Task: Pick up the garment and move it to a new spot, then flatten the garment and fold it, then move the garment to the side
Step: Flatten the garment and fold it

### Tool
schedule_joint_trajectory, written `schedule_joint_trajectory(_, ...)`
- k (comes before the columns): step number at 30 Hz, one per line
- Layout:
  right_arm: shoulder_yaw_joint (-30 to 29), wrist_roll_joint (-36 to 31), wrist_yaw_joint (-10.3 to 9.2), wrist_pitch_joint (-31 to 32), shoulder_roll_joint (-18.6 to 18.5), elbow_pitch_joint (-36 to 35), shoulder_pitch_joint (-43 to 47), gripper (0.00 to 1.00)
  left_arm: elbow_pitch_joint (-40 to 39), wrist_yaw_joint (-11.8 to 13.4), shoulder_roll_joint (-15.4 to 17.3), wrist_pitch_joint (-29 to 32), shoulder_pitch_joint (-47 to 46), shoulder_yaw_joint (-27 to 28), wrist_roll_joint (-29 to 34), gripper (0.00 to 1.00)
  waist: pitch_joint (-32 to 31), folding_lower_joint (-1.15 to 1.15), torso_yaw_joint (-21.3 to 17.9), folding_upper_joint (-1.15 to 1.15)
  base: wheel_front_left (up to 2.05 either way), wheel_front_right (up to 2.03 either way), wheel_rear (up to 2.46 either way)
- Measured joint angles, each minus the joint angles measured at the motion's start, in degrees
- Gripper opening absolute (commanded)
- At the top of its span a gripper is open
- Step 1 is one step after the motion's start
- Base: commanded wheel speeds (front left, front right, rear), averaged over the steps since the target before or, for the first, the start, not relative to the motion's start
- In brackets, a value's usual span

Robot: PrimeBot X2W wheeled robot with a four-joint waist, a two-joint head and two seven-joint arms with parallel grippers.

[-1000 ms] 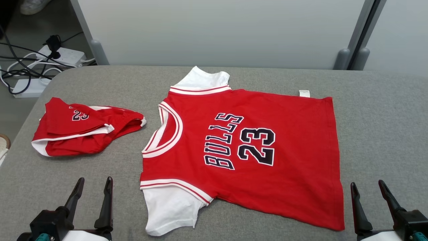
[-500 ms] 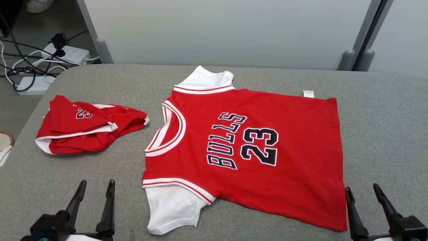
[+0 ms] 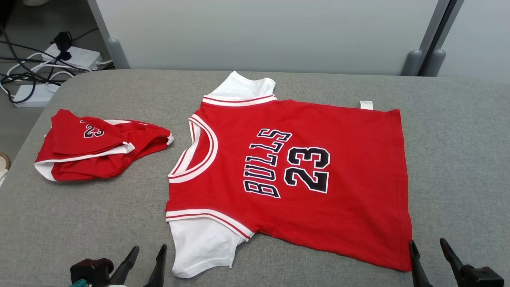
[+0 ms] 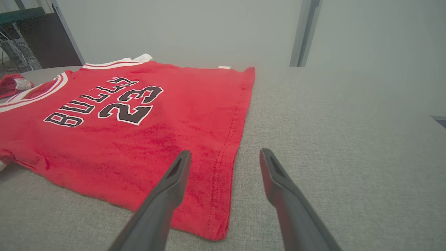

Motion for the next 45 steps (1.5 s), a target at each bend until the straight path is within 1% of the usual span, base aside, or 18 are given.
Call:
schedule_joint_trajectory(5,0.9,1.4,0.00,0.1,0.0,3.6,0.7,1.00,3.7,-2.3,-1.0,1.4,0.0,-1.4,-2.0,1.00,1.8,0.00,-0.6,0.00,0.00,0.00,0.00)
schedule_joint_trajectory(6,1.3,1.6,0.00,0.1,0.0,4.4,0.7,1.00,4.5,-3.0,-1.5,1.4,0.0,-1.7,-2.3,1.00,2.2,0.00,-0.7,0.00,0.00,0.00,0.00)
schedule_joint_trajectory(7,1.6,2.3,0.00,0.1,0.1,5.7,0.6,1.00,6.2,-4.3,-2.1,2.0,0.0,-2.4,-3.3,1.00,3.1,0.00,-0.8,0.00,0.00,0.00,0.00)
schedule_joint_trajectory(12,2.0,2.6,0.00,0.1,0.0,9.7,-1.5,1.00,10.8,-6.9,-3.3,2.3,-1.7,-3.0,-4.3,1.00,5.0,0.00,-1.1,0.00,0.00,0.00,0.00)
schedule_joint_trajectory(18,3.6,3.3,0.00,-0.2,0.0,13.5,-4.7,1.00,15.5,-8.7,-4.2,1.3,-4.5,-3.2,-4.6,1.00,6.1,0.00,-1.3,0.00,0.00,0.00,0.00)
schedule_joint_trajectory(22,3.9,4.1,0.00,-0.5,0.0,15.4,-6.2,1.00,17.8,-10.6,-5.2,1.7,-5.6,-4.3,-4.7,1.00,6.7,0.00,-1.4,0.00,0.00,0.00,0.00)
schedule_joint_trajectory(23,4.1,4.4,0.00,-0.5,-0.1,15.7,-6.5,0.92,18.2,-10.9,-5.4,1.8,-5.9,-4.5,-4.7,1.00,6.8,0.00,-1.4,0.00,0.00,0.00,0.00)
schedule_joint_trajectory(24,4.2,4.6,0.00,-0.6,-0.1,15.9,-6.8,0.55,18.5,-11.3,-5.4,1.8,-6.1,-4.6,-4.7,1.00,7.0,0.00,-1.4,0.00,0.00,0.00,0.00)
schedule_joint_trajectory(25,4.2,4.9,0.00,-0.6,-0.1,16.2,-7.3,0.38,18.7,-11.8,-5.4,1.7,-6.3,-4.6,-4.7,0.50,7.2,0.00,-1.4,0.00,0.00,0.00,0.00)
schedule_joint_trajectory(26,4.3,4.9,0.00,-0.6,-0.1,16.5,-7.7,0.00,18.9,-12.3,-5.4,1.7,-6.6,-4.8,-4.9,0.11,7.3,0.00,-1.3,0.00,0.00,0.00,0.00)
schedule_joint_trajectory(27,4.3,4.9,0.00,-0.7,-0.2,16.9,-8.1,0.00,19.2,-12.6,-5.5,1.8,-6.9,-4.9,-5.2,0.00,7.4,0.00,-1.3,0.00,0.00,0.00,0.00)
schedule_joint_trajectory(31,4.2,5.4,0.04,-1.2,-0.1,17.3,-8.6,0.00,19.6,-13.6,-5.8,1.7,-7.5,-5.1,-5.2,0.00,7.8,0.00,-0.8,0.00,0.00,0.00,0.00)
schedule_joint_trajectory(36,2.5,5.9,0.35,-1.2,0.0,15.5,-6.6,0.00,18.0,-13.6,-5.4,1.8,-6.8,-5.1,-6.4,0.00,7.7,0.00,0.0,0.00,0.00,0.00,0.00)
schedule_joint_trajectory(39,1.3,5.9,0.35,-1.2,0.0,14.1,-4.4,0.00,16.4,-13.4,-4.9,2.4,-5.5,-5.0,-6.9,0.00,7.5,0.00,0.4,0.00,0.00,0.00,0.00)
schedule_joint_trajectory(41,0.7,5.9,0.35,-1.3,0.0,12.2,-1.8,0.00,14.2,-12.7,-4.4,3.1,-3.3,-5.0,-7.5,0.00,7.4,0.00,0.7,0.00,0.00,0.00,0.00)
schedule_joint_trajectory(45,-0.6,5.9,0.34,-1.1,0.1,8.6,2.6,0.00,8.9,-11.9,-2.3,5.5,0.9,-5.8,-8.0,0.00,7.8,0.00,1.1,0.00,0.00,0.00,0.00)
